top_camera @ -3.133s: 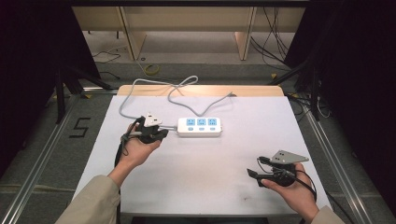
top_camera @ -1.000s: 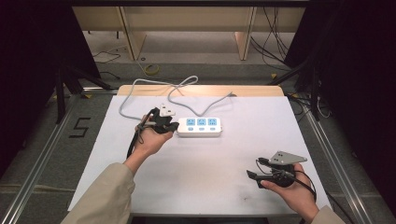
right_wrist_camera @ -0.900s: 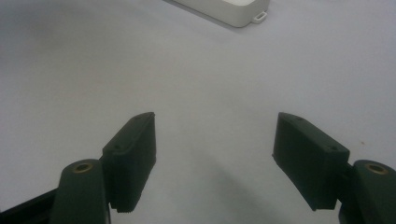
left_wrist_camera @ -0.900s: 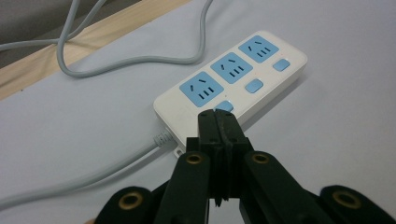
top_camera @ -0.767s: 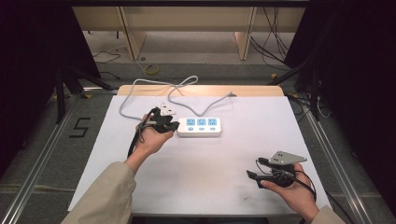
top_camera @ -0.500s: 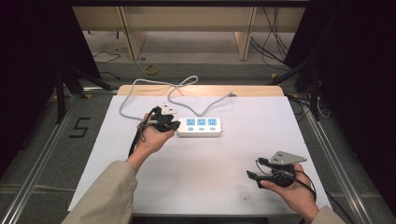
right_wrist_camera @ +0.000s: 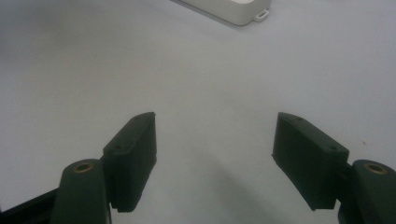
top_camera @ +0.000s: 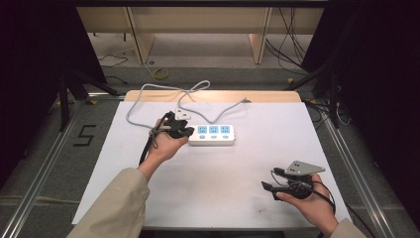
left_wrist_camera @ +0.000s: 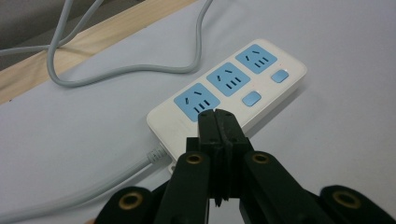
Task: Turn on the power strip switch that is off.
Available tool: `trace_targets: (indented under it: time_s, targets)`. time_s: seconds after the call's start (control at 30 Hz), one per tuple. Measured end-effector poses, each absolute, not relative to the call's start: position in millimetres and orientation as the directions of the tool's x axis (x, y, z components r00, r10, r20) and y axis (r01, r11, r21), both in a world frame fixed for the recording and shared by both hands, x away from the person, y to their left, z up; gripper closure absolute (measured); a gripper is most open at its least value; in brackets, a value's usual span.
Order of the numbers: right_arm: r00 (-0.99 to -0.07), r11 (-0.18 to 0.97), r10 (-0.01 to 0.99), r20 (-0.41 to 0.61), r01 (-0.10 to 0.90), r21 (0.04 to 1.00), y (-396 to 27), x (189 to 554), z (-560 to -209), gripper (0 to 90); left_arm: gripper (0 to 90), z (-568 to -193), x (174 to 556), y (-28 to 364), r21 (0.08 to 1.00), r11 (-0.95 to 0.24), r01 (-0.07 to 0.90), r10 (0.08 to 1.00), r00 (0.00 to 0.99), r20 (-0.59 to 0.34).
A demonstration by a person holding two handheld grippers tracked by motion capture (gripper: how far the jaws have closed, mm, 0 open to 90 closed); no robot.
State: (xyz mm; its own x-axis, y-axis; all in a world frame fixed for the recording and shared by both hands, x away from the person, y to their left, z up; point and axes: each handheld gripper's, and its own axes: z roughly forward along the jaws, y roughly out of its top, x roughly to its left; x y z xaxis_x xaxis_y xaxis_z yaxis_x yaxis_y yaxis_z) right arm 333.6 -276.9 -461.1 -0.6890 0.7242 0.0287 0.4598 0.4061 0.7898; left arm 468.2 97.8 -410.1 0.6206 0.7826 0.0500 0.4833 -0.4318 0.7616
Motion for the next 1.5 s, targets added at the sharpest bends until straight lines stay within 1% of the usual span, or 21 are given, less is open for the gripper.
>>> trace_targets:
  time_s: [0.83,1.5]
  targets:
    - [-0.692,0.407,0.722,0.032,0.462,0.788,-277,334,-462,31.1,90.0,-408,483,88,0.74,-0.46,0.491,0.776,0.627,0.067]
    - [-0.695,0.409,0.719,0.034,0.462,0.787,-276,334,-462,31.2,90.0,-414,494,83,0.725,-0.455,0.517,0.787,0.615,0.055]
